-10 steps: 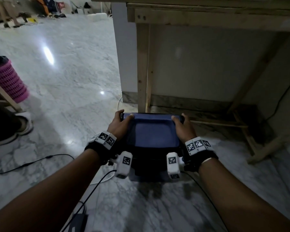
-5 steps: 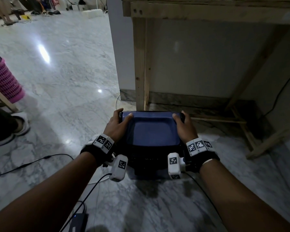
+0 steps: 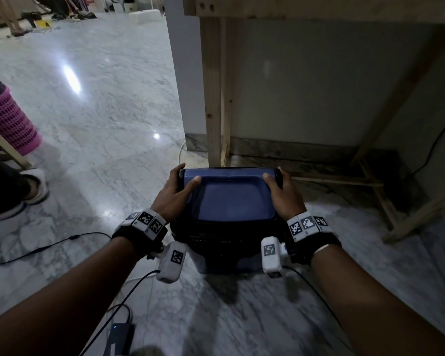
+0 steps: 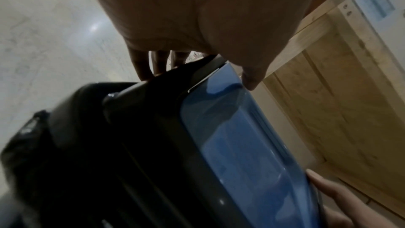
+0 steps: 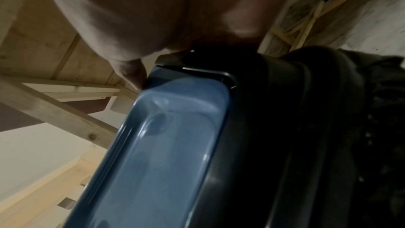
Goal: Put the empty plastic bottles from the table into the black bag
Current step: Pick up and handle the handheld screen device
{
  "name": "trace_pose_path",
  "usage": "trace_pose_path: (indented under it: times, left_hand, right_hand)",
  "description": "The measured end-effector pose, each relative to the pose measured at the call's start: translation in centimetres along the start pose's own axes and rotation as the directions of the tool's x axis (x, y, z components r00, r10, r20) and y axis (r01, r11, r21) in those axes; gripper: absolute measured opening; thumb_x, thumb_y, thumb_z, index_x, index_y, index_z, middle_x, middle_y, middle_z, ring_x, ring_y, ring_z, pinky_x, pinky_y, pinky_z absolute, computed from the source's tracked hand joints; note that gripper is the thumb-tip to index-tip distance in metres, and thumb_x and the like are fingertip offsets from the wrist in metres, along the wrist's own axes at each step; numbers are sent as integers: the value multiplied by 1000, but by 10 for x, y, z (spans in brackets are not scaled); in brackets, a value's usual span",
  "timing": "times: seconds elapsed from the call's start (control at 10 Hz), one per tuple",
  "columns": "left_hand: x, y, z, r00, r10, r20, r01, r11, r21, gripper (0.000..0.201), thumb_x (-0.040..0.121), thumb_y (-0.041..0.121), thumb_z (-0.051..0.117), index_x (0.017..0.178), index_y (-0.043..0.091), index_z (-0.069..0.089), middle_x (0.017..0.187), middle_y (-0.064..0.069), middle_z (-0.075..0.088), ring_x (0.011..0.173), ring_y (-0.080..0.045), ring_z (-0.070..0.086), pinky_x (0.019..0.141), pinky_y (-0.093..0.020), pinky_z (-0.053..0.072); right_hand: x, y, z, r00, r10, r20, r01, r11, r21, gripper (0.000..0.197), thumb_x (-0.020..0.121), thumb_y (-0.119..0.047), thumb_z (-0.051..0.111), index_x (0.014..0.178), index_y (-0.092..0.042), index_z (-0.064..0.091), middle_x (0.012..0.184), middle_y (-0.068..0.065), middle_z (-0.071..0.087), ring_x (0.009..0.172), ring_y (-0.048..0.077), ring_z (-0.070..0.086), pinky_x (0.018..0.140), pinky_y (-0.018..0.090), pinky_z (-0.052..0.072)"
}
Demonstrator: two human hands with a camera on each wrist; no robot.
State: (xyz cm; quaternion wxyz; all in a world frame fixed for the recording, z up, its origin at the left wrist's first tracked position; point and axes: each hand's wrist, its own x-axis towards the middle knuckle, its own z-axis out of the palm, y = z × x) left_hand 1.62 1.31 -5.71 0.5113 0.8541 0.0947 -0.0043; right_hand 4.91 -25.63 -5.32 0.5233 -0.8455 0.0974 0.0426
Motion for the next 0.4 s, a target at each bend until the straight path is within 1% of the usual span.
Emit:
trace_pose_path:
  times: [0.1, 0.2, 0.3, 0.4]
  left_hand:
    - [3, -1, 1, 1000, -7, 1, 7, 1000, -10, 72, 92, 62, 51, 154, 36, 24, 164, 0, 34, 148, -21, 38, 119, -46, 34]
    - [4, -2, 0, 1000, -17, 21, 18, 999, -39, 88, 77, 76, 52, 153, 40, 24, 164, -1, 35, 147, -20, 40, 120, -48, 35]
    - [4, 4, -9, 998, -50, 41, 53, 996, -72, 88, 75, 76, 55, 152, 42, 28, 160, -3, 41, 144, -21, 44, 118, -46, 38]
    - [7, 12, -27, 993, -120, -12, 120, 993, -22, 80, 81, 71, 56, 151, 39, 33, 153, -10, 48, 138, -26, 51, 113, -43, 42]
  right_hand:
    - [2, 1, 1, 1000, -7, 6, 7, 1000, -1, 73, 88, -64, 45, 151, -32, 26, 155, 3, 40, 140, 30, 41, 111, 39, 34]
    - [3, 2, 1, 1000, -8, 12, 8, 1000, 13, 72, 88, -63, 45, 150, -32, 28, 155, 2, 40, 140, 29, 41, 111, 38, 33]
    - [3, -2, -6, 999, -36, 20, 34, 998, 58, 68, 88, -60, 48, 148, -31, 33, 153, 1, 43, 139, 26, 42, 112, 38, 33]
    - [2, -10, -28, 999, -26, -39, 29, 997, 68, 58, 90, -50, 53, 143, -28, 42, 144, 4, 53, 131, 22, 51, 107, 34, 38]
